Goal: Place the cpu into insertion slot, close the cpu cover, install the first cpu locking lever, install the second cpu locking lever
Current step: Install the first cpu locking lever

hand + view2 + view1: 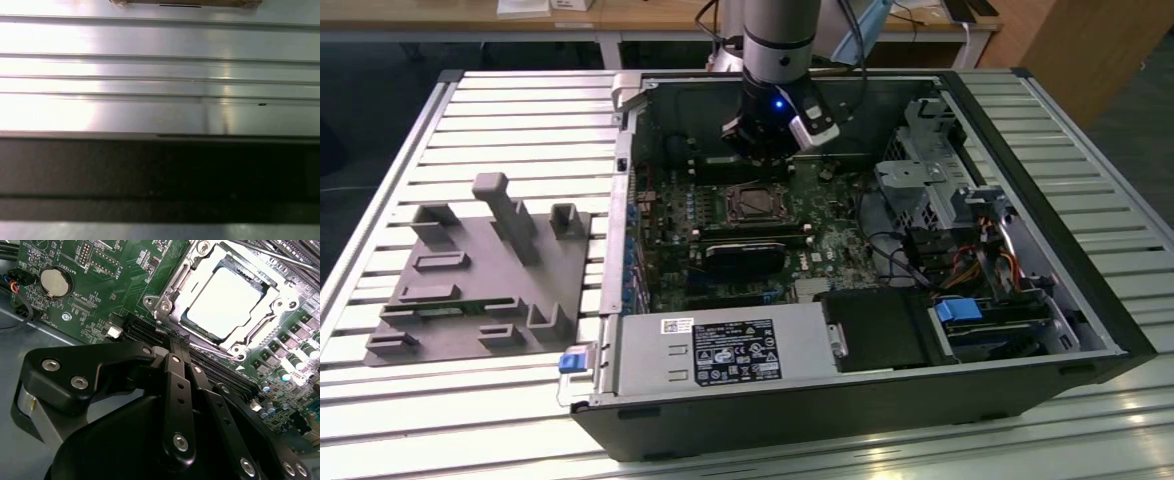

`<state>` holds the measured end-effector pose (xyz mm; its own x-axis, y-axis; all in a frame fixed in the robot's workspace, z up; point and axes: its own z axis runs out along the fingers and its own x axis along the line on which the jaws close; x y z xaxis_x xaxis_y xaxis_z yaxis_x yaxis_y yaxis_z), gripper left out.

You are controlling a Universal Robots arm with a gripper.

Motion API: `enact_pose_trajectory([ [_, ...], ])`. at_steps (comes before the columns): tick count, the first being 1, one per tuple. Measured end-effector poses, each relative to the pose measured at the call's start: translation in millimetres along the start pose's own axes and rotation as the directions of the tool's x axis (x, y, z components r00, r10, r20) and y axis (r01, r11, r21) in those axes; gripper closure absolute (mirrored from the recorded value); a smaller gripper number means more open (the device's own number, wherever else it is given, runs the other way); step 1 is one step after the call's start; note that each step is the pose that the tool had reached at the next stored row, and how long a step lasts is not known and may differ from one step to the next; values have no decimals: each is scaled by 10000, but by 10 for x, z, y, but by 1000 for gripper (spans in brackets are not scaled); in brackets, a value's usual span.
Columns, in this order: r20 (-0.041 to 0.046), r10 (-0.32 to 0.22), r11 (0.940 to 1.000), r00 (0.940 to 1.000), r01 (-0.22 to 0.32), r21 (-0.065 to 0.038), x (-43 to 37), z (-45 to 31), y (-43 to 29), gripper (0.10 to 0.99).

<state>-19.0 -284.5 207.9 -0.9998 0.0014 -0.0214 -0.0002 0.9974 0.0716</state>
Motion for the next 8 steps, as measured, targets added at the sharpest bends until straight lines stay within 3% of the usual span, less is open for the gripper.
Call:
enact_pose_trajectory([
  [8, 1, 0, 10000, 10000, 0, 2, -2, 27, -2, 980],
])
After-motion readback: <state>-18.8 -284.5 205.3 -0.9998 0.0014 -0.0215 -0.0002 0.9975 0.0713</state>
